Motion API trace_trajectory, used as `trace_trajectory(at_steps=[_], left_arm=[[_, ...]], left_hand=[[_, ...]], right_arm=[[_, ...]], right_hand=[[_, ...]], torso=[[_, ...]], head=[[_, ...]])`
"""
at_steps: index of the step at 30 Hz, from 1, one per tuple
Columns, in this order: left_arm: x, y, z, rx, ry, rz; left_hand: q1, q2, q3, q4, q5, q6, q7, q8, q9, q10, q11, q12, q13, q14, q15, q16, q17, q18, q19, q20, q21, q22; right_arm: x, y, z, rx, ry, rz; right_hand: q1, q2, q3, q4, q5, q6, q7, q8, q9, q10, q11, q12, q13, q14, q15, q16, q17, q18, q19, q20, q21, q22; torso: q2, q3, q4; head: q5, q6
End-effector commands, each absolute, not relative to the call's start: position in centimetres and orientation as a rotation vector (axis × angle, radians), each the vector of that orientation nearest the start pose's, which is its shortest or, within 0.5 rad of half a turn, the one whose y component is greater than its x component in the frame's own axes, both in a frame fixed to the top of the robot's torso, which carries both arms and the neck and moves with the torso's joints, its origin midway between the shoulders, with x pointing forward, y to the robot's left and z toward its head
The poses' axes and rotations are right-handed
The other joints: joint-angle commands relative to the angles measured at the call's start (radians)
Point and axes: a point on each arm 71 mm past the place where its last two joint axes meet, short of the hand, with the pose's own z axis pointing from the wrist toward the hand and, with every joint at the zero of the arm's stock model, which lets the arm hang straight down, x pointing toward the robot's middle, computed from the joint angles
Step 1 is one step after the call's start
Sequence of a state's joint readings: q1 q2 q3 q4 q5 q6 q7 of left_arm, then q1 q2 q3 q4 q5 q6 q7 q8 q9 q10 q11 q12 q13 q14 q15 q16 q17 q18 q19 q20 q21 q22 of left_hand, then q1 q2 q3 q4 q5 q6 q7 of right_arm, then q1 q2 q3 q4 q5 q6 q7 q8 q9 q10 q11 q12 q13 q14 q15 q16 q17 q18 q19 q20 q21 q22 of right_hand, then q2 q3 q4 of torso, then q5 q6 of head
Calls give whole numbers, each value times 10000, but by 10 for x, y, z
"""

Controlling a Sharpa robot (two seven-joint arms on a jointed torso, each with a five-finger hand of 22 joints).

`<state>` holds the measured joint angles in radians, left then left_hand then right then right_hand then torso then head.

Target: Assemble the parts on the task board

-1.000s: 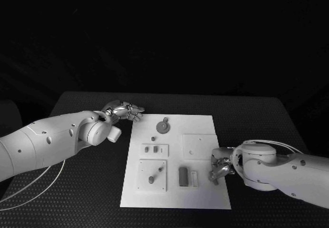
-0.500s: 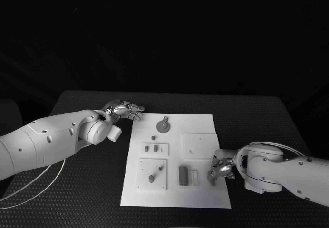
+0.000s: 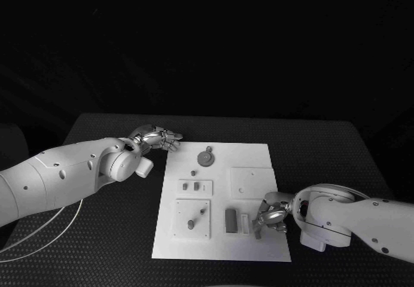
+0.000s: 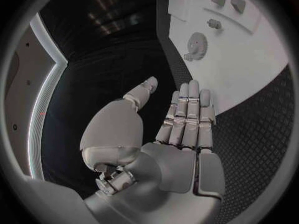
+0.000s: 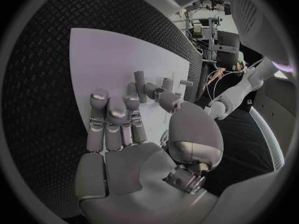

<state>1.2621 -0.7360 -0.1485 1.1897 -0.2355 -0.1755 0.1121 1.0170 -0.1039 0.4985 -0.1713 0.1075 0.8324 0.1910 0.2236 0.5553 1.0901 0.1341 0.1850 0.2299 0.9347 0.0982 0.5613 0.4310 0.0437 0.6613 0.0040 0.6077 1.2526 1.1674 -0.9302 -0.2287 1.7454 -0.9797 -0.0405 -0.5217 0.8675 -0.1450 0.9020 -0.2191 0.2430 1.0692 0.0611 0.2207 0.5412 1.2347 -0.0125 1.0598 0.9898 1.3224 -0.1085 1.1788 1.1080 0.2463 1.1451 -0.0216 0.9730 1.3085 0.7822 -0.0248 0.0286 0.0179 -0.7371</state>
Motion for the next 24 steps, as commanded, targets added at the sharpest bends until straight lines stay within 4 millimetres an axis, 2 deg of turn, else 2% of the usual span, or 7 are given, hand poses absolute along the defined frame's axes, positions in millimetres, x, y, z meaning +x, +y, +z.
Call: trace_trajectory(at_steps=[1,24], left_arm=[[539,250,-217,-9775,17627,-11653],[539,250,-217,-9757,17698,-11685]], left_hand=[[-29,64,-26,52,-41,-36,-9,47,-11,-37,-4,35,-17,73,21,-35,13,105,67,-35,-53,18],[-26,65,-30,49,-42,-40,-9,50,-13,-41,-4,38,-19,75,21,-51,33,105,69,-35,-60,26]], right_arm=[[386,-204,-286,3262,24610,5101],[391,-197,-284,3669,24052,5432]], right_hand=[[375,481,97,-148,44,-351,397,80,88,62,13,54,-14,36,-42,-42,11,155,62,-10,11,60],[334,420,64,-160,24,-260,367,137,79,68,-16,56,-22,42,-70,-48,10,155,92,-33,1,41]], torso=[[-2,-7,5],[-4,-4,0]], head=[[-4,-7],[13,12]])
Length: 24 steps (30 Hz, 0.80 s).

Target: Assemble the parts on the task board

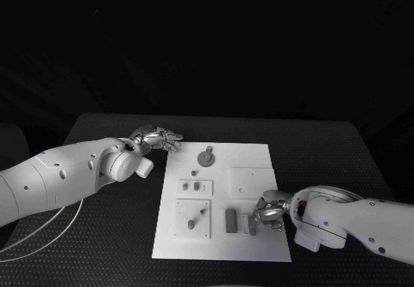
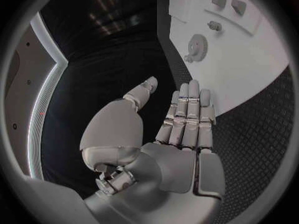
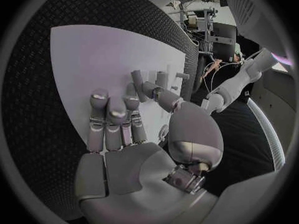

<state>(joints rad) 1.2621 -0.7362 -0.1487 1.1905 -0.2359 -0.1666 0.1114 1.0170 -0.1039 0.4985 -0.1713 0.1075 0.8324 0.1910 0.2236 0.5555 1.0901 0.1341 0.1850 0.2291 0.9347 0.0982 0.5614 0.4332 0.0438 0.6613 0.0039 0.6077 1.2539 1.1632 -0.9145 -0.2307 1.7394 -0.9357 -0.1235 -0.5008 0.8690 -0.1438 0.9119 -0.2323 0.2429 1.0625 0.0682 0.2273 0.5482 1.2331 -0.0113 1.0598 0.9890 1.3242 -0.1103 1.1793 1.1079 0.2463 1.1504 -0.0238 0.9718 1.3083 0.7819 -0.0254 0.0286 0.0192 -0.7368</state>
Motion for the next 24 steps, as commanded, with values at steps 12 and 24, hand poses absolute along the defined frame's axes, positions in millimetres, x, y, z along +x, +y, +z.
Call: trace_trajectory(at_steps=[12,24], left_arm=[[538,249,-218,-9747,17773,-11689],[538,249,-218,-9741,17814,-11688]], left_hand=[[-31,68,-35,52,-43,-43,-7,52,-16,-43,-2,41,-13,76,22,-61,24,103,71,-33,-65,18],[-36,68,-40,56,-45,-46,-7,53,-18,-47,-1,42,-14,77,22,-71,36,102,72,-33,-71,22]], right_arm=[[390,-190,-284,3588,24251,5604],[394,-191,-285,3347,24422,5378]], right_hand=[[271,361,-85,-7,-51,-165,282,93,-2,83,-43,55,-20,29,-70,-57,10,155,56,-23,3,29],[102,44,-241,262,-641,-154,270,128,-62,53,-53,51,-31,32,-89,-82,7,155,81,-43,-41,-9]], torso=[[3,-2,5],[1,2,-1]], head=[[12,11],[11,44]])
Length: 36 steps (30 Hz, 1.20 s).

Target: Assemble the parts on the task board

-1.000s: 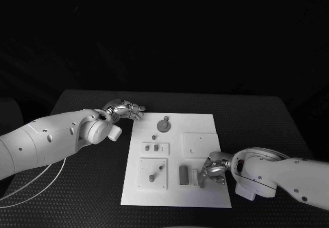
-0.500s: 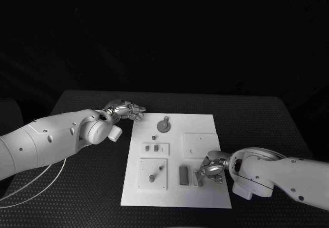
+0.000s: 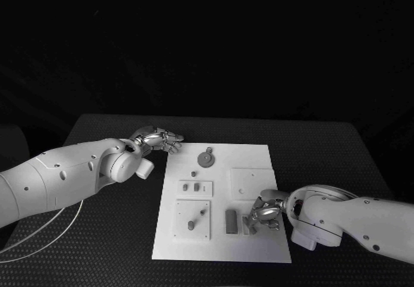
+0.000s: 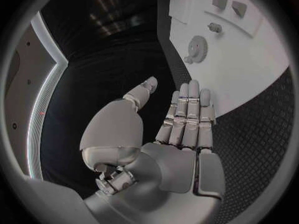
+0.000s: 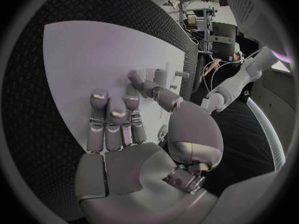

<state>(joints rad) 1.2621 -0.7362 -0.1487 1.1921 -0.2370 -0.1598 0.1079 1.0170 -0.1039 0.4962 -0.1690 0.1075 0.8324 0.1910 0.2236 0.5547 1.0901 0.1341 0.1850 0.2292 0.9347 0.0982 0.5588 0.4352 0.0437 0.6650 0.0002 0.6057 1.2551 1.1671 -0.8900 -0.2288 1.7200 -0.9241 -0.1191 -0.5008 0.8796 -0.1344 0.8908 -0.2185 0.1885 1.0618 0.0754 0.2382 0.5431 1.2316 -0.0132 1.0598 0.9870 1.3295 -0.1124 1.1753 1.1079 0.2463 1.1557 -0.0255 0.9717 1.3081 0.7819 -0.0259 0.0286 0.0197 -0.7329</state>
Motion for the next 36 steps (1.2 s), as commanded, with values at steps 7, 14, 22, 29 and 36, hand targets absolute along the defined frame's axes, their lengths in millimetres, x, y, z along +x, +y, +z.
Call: trace_trajectory(at_steps=[7,14,22,29,36], left_arm=[[538,249,-218,-9737,17868,-11672],[537,249,-218,-9722,17891,-11686],[537,249,-218,-9717,17890,-11679],[537,250,-218,-9722,17893,-11660],[538,250,-218,-9723,17906,-11660]], left_hand=[[-38,68,-18,35,-46,-46,-7,53,-10,-47,-1,42,-16,77,22,-47,18,103,35,5,-52,11],[-43,68,-21,39,-48,-47,-7,54,-11,-49,-1,43,-17,77,23,-53,24,102,35,5,-55,14],[-41,70,-20,40,-47,-48,-7,56,-11,-50,-1,45,-18,77,23,-59,32,103,35,4,-59,16],[-39,71,-20,40,-46,-48,-7,57,-12,-50,-1,46,-18,78,23,-64,38,103,36,4,-62,19],[-43,74,-21,44,-45,-48,-7,59,-13,-50,-2,48,-19,80,23,-70,46,103,37,5,-66,22]], right_arm=[[394,-190,-286,3243,24497,5385],[394,-188,-286,3084,24499,5427],[394,-185,-285,2566,24422,5339],[393,-184,-285,2296,24538,5375],[390,-183,-285,2070,24669,5587]], right_hand=[[-228,-233,-248,325,-593,-78,181,70,-5,68,-57,55,-11,-16,-68,-42,10,155,49,-16,-36,-12],[-448,-657,-458,856,-1325,8,128,147,-26,71,-104,57,-21,-12,-123,-47,18,155,60,-46,-60,-30],[-594,-851,-716,1132,-1371,94,86,226,-17,86,-143,72,-15,-8,-153,-32,34,155,78,-68,-44,-20],[-607,-903,-798,1243,-1379,155,55,277,-2,106,-172,89,-6,-8,-175,-20,42,155,83,-84,-39,-17],[-631,-991,-900,1312,-1374,184,39,305,1,118,-188,99,2,-15,-189,-18,46,155,69,-84,-38,-10]], torso=[[5,7,-3],[2,7,-1],[3,8,-1],[2,7,-1],[1,11,-3]], head=[[4,10],[5,14],[-7,5],[-11,0],[-6,-14]])
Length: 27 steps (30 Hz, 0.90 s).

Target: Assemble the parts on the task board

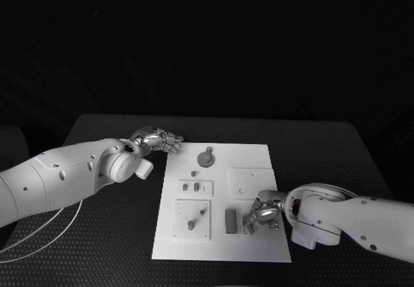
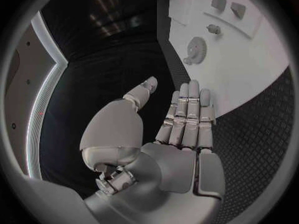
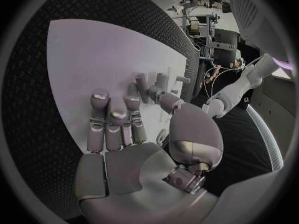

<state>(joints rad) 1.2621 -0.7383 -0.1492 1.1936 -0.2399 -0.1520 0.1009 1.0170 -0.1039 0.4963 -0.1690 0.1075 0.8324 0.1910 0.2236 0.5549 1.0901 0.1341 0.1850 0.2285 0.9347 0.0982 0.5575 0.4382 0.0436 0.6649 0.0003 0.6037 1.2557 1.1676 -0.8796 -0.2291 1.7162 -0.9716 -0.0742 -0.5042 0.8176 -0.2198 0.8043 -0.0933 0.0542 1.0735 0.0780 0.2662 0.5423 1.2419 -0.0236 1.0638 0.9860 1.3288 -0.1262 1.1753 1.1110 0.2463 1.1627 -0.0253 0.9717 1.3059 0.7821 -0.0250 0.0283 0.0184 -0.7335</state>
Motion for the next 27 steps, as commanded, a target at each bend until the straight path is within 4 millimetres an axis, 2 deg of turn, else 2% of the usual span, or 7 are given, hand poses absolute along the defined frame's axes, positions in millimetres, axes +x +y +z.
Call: trace_trajectory(at_steps=[1,7,9,10,12,17,27], left_arm=[[538,250,-218,-9724,17904,-11657],[538,250,-218,-9720,17926,-11659],[538,250,-218,-9719,17924,-11656],[538,250,-218,-9718,17924,-11658],[538,250,-218,-9720,17929,-11655],[538,250,-218,-9720,17924,-11654],[538,250,-218,-9724,17934,-11646]], left_hand=[[-43,75,-21,45,-45,-48,-7,59,-15,-50,-1,48,-12,80,23,-58,17,103,38,4,-46,16],[-45,76,-22,47,-44,-49,-7,60,-15,-51,-1,49,-12,81,23,-62,23,103,39,4,-49,18],[-46,76,-23,48,-44,-49,-7,60,-16,-51,-1,50,-12,82,23,-64,25,103,39,4,-50,19],[-47,76,-23,49,-44,-49,-6,60,-16,-51,-1,50,-12,82,23,-65,26,103,39,4,-50,19],[-47,76,-23,49,-44,-49,-6,61,-16,-52,-1,50,-13,82,23,-66,28,103,39,4,-51,20],[-50,75,-24,52,-44,-50,-6,61,-17,-52,-1,51,-13,82,23,-69,31,103,40,5,-53,21],[-58,78,-27,60,-43,-53,-5,62,-18,-53,0,53,-14,84,24,-77,41,102,41,5,-58,24]], right_arm=[[390,-183,-285,2097,24689,5615],[388,-183,-284,2039,24693,5642],[388,-183,-284,2022,24708,5639],[388,-184,-284,2028,24697,5630],[389,-184,-284,2025,24690,5620],[390,-184,-284,2056,24647,5598],[389,-182,-283,1905,24685,5779]], right_hand=[[-47,-144,-119,87,-18,67,10,30,7,13,-86,58,14,-8,-53,-15,15,155,-4,-82,-35,15],[-185,-55,-287,268,-6,98,-5,58,-3,28,-101,64,22,-14,-60,-13,18,155,-21,-78,-40,18],[-268,100,-295,383,5,130,-17,76,-9,44,-112,67,25,-17,-63,-13,17,155,-32,-74,-47,17],[-342,301,-125,510,-9,166,-32,88,-27,64,-138,64,26,-29,-67,-19,15,155,-76,-74,-71,15],[-382,389,88,552,-21,191,-47,96,-45,76,-143,58,29,-33,-74,-15,16,155,-88,-77,-69,24],[-488,539,249,523,0,211,-47,99,-72,93,-143,54,37,-32,-71,-4,20,155,-96,-68,-49,45],[-1139,1289,1118,7,-8,294,-59,129,-188,149,-154,46,88,-39,-58,21,16,155,-131,-37,17,112]], torso=[[-1,3,2],[-1,2,-1],[-2,0,0],[-4,0,-1],[-3,0,-1],[1,3,-2],[-3,1,-1]], head=[[7,-10],[18,-22],[17,-18],[19,-19],[21,-22],[18,-12],[7,-7]])
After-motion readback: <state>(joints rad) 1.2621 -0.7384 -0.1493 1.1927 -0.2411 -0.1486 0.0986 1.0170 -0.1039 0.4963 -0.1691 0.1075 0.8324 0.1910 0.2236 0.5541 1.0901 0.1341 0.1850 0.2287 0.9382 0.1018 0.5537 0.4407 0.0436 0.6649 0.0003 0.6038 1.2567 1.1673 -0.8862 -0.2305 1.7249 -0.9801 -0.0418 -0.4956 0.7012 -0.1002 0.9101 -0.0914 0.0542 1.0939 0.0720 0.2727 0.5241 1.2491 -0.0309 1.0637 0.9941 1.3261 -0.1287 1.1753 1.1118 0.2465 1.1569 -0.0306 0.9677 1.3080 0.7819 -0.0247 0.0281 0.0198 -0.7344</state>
